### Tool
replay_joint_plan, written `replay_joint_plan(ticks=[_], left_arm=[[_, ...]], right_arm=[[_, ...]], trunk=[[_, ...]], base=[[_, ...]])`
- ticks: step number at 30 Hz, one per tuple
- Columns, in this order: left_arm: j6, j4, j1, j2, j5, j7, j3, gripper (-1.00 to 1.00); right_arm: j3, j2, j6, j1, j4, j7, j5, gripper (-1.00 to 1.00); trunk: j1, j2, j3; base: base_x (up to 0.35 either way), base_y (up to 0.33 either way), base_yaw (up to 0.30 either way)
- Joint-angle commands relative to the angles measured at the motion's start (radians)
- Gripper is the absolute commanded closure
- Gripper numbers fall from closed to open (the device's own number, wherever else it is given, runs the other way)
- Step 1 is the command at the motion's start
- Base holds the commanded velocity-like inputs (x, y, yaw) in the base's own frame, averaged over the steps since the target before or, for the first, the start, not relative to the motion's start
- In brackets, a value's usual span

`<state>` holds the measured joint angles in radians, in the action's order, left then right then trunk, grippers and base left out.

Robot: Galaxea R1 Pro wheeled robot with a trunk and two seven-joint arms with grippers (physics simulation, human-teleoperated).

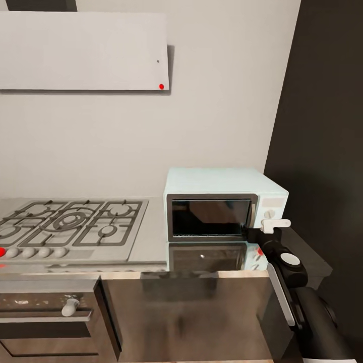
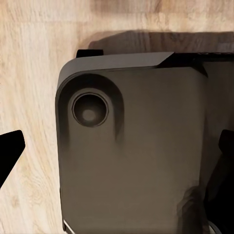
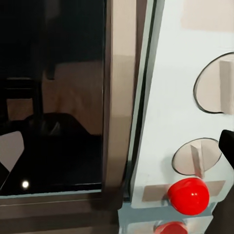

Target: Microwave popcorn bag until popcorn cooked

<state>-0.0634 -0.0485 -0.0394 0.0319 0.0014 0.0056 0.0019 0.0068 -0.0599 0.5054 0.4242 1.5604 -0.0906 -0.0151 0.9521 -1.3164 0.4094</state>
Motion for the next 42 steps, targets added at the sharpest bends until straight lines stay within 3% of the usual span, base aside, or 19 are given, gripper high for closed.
replay_joint_plan(ticks=[1, 42], left_arm=[[-0.003, 0.001, -0.001, 0.000, 0.000, 0.001, 0.000, -1.00], [0.001, 0.001, -0.002, 0.000, 0.000, 0.001, 0.000, -1.00]], right_arm=[[0.001, 0.000, 0.005, 0.001, 0.001, -0.005, -0.002, -1.00], [-0.001, -0.001, 0.002, 0.001, -0.030, -0.003, -0.003, -1.00]], trunk=[[0.000, -0.001, 0.001], [0.000, -0.001, 0.001]], base=[[0.008, 0.000, 0.000], [0.023, 0.000, 0.000]])
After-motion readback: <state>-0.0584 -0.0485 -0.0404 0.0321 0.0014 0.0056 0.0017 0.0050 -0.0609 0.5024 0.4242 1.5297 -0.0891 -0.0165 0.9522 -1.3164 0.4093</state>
